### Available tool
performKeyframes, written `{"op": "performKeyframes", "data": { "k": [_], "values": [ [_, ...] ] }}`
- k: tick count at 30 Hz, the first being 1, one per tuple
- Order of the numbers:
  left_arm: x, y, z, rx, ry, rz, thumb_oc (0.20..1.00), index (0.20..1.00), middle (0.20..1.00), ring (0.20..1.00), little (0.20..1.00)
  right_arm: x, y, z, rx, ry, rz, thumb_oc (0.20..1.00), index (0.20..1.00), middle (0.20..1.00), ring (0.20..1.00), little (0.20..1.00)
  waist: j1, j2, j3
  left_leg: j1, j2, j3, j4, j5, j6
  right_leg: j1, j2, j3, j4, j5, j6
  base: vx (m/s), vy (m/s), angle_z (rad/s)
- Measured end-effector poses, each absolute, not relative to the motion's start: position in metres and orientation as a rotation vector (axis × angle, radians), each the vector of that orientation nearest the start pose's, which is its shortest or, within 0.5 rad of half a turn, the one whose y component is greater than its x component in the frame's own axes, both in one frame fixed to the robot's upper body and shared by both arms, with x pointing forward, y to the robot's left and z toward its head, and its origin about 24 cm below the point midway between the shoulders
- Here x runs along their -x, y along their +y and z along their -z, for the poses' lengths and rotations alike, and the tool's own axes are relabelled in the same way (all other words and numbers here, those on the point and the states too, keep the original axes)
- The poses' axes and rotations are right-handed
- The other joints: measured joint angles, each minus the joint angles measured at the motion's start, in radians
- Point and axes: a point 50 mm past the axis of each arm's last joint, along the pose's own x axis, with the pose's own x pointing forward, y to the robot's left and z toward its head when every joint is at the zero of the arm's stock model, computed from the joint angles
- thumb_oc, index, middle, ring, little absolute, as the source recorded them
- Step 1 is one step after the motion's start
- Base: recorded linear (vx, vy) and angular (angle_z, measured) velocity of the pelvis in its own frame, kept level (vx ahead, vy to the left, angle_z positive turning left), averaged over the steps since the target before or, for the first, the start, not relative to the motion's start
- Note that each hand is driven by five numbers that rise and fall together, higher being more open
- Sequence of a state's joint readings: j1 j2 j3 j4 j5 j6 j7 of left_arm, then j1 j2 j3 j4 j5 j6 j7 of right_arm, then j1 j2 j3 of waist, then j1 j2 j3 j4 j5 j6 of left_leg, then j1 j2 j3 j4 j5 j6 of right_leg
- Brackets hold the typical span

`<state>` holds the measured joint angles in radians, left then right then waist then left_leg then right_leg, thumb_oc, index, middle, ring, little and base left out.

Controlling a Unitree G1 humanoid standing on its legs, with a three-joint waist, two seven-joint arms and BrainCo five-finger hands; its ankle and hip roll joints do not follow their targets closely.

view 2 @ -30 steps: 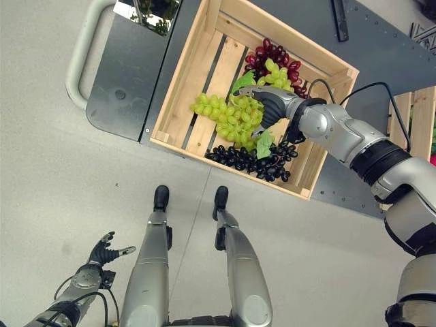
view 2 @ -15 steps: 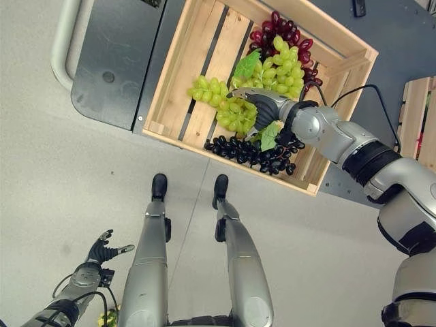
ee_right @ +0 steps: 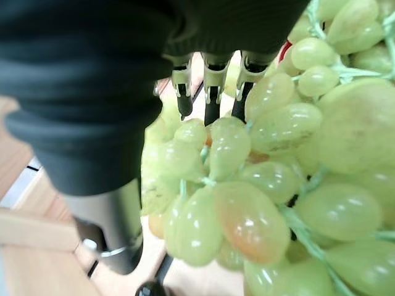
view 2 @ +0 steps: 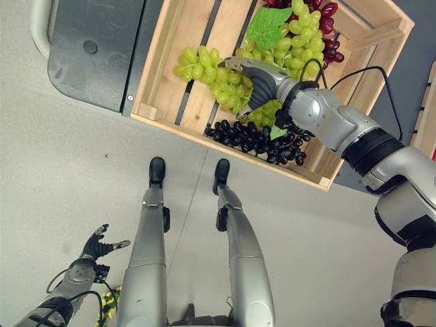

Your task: Pick up the fruits from the basket on one side to the basket on the other side

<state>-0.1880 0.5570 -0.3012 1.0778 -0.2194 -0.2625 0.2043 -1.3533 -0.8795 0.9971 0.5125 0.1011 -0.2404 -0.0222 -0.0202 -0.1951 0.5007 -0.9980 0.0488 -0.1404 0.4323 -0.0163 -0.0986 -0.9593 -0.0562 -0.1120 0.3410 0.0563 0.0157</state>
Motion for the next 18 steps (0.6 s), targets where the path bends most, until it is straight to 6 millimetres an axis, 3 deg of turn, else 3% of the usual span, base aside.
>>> {"op": "performKeyframes", "data": {
  "k": [8,12,18],
  "values": [
    [-0.208,0.321,0.064,-0.545,0.590,-0.292,1.000,1.000,1.000,1.000,1.000,-0.378,-0.131,-0.308,1.226,-0.680,-0.313,1.000,1.000,1.000,1.000,1.000,0.004,0.000,0.000,-0.019,0.003,-0.002,0.001,0.004,-0.006,-0.029,0.002,0.000,0.020,-0.005,-0.007,0.01,-0.009,0.01],
    [-0.219,0.318,0.053,-0.560,0.523,-0.273,1.000,1.000,1.000,1.000,1.000,-0.380,-0.128,-0.317,1.187,-0.712,-0.267,1.000,1.000,1.000,1.000,1.000,0.009,0.000,0.000,-0.045,-0.002,-0.006,-0.002,0.014,-0.010,-0.061,-0.003,-0.003,0.038,-0.009,-0.009,0.02,-0.002,0.05],
    [-0.222,0.314,0.050,-0.559,0.492,-0.267,1.000,1.000,1.000,1.000,1.000,-0.381,-0.126,-0.316,1.185,-0.725,-0.252,1.000,1.000,1.000,1.000,1.000,0.011,0.001,0.000,-0.047,-0.003,-0.007,-0.009,0.016,-0.014,-0.071,-0.006,-0.004,0.051,-0.015,-0.013,0.00,0.001,0.01]
  ]
}}
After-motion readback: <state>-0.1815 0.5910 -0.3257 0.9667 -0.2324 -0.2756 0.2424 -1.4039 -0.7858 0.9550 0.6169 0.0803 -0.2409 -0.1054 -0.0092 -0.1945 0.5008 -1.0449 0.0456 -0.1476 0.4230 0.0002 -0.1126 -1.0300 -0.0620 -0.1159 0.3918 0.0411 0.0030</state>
